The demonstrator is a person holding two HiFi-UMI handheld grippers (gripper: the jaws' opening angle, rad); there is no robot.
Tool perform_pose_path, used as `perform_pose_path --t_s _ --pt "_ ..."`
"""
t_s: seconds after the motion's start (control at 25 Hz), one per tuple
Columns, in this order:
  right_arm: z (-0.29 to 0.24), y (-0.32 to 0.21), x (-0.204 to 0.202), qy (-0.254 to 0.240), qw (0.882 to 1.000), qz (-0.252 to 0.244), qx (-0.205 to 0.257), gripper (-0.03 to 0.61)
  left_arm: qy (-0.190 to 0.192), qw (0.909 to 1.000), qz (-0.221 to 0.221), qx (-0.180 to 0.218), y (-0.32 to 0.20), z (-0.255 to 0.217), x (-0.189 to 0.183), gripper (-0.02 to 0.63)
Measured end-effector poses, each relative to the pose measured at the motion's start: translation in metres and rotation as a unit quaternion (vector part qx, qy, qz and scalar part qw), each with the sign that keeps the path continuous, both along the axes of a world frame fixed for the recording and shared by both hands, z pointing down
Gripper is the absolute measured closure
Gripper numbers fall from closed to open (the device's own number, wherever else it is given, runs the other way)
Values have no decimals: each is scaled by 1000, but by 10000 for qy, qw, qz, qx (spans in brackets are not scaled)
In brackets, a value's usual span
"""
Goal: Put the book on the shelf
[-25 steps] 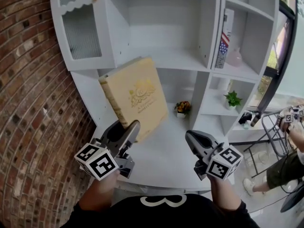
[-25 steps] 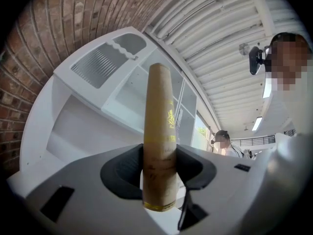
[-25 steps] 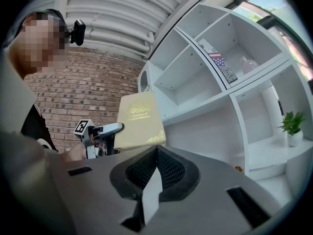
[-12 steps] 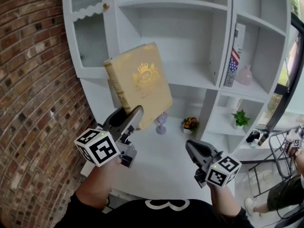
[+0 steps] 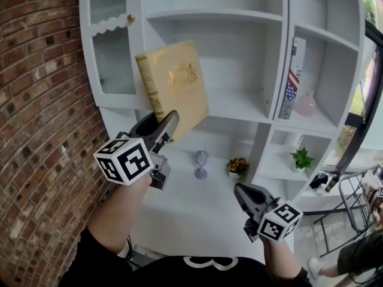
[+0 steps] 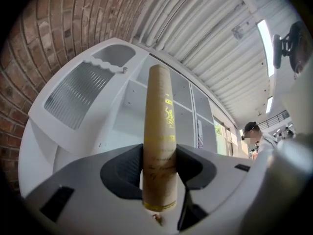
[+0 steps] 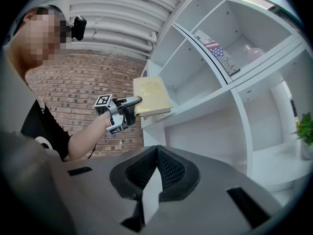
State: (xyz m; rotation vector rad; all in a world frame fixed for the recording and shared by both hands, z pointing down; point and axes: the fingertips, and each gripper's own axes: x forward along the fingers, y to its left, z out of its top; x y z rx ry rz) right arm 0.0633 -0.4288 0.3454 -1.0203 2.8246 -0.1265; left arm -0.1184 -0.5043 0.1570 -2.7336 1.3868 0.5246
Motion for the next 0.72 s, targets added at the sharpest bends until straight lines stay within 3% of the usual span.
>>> perform_pose_path --t_s 0.2,0.72 --pt "3 -7 5 23 10000 36 -45 568 -320 9985 -414 177 -33 -12 1 426" --pt "9 -14 24 65 9997 219 -92 568 -606 9953 -749 -135 -116 -24 24 428"
